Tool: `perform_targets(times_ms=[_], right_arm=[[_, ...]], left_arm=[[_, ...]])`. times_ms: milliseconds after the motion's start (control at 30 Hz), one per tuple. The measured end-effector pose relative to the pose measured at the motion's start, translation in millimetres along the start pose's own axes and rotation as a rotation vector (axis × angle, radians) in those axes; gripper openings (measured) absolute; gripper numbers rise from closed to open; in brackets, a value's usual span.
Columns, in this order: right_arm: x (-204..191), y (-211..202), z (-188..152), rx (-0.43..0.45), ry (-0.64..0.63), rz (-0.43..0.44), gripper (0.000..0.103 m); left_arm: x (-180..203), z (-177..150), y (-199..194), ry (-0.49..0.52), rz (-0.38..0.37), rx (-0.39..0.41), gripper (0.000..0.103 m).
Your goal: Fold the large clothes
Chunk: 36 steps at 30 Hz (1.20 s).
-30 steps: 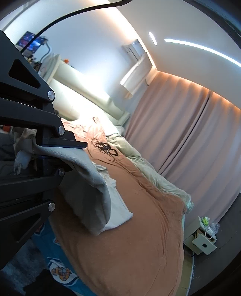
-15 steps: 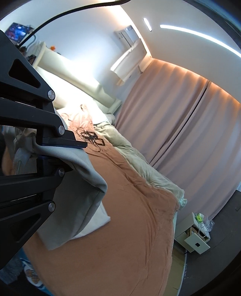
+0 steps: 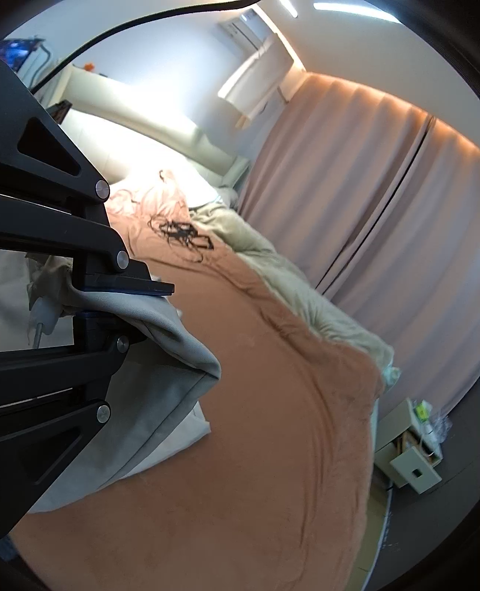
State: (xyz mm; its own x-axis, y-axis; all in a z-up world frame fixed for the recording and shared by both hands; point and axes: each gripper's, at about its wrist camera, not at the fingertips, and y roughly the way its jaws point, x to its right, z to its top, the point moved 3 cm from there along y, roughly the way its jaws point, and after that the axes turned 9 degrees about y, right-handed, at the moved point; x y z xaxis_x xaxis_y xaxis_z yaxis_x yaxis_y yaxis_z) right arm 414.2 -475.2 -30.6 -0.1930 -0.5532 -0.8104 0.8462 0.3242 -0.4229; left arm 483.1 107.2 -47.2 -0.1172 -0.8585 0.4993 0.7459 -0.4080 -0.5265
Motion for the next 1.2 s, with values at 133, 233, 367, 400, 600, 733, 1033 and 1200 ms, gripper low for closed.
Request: perform_targets(times_ms=[133,233,367,400,600,733,1033,1200], right_arm=[[20.2,35.2,5.0,-0.025,0.020,-0.047,0.008],[30.7,57.1,8.7,-0.033,0.006,-0.086,0.010],[48.6,83.4,9.4,-0.028,0.012,-0.118,0.017],[53.7,89.7,9.1,-0.025,0.020,-0.124,0.031],[70.0,112.7,1.6,-0.030,0.047,-0.143,0.087],[68.1,120.6,-9.1,-0.062,0.032,-0.148,0.087],[20.2,138.9,-46.9,-0.177,-0.154,-0.234,0.087],[-11.8,160.0,-80.1,-0.269,-0.282,-0.291,0.080]], left_arm=[[-14.6,-1.2,39.8,-0.025,0.023,-0.056,0.007],[-26.5,-6.7,70.1,-0.049,0.042,-0.104,0.007],[-38.1,-14.8,102.8,-0.085,0.046,-0.153,0.007],[-41.0,-17.6,111.4,-0.090,0.041,-0.172,0.009],[-48.7,-33.0,142.5,-0.120,0.043,-0.232,0.095],[-43.4,-28.1,139.3,-0.097,0.051,-0.201,0.099],[-36.4,-25.9,105.2,-0.048,0.109,-0.159,0.099],[-25.4,-33.4,91.2,0.031,0.148,-0.182,0.093]])
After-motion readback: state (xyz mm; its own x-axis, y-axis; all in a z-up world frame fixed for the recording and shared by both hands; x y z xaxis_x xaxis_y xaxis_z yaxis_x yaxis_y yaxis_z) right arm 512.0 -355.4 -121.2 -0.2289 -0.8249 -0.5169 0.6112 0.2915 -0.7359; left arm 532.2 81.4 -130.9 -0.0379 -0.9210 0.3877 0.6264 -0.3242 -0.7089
